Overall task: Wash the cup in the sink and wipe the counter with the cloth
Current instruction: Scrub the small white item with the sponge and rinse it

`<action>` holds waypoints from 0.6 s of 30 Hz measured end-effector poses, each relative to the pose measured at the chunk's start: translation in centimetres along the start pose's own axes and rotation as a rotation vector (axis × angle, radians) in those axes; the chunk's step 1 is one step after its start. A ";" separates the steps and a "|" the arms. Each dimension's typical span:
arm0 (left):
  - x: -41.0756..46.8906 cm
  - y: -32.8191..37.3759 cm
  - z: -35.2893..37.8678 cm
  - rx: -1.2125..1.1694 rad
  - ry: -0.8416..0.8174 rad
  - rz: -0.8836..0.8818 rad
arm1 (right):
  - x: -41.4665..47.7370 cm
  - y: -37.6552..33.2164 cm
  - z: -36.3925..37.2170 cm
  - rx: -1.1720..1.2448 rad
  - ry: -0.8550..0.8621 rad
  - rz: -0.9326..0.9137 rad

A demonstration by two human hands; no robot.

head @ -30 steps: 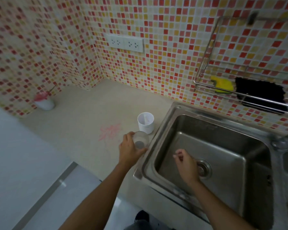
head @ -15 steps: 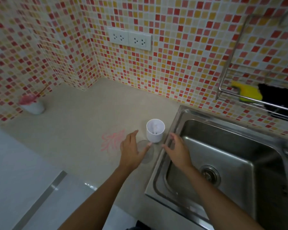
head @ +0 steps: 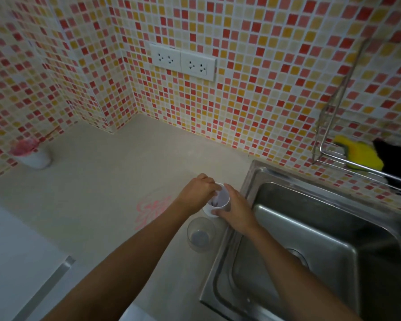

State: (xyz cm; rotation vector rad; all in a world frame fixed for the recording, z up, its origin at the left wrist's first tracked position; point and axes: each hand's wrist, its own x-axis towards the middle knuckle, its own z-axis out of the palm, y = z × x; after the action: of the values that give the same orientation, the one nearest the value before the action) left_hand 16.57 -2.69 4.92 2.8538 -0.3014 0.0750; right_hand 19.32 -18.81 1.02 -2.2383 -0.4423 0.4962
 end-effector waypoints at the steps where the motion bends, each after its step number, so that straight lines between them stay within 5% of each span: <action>1: 0.1 0.0 -0.2 -0.004 -0.018 0.004 | 0.1 0.0 0.1 0.005 0.000 -0.002; 11: 0.1 0.3 -3.2 -0.303 0.306 -0.113 | -1.6 -2.0 -3.0 -0.099 0.000 0.019; 18: 0.6 3.0 -4.7 -0.604 0.235 -0.177 | -8.2 -8.9 -18.5 -0.207 0.819 -0.346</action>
State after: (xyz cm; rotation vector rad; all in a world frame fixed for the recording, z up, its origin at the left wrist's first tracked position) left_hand 16.47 -4.34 10.24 2.2319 -0.0122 0.2380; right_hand 19.76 -28.50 20.84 -2.2592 -0.4317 -0.6586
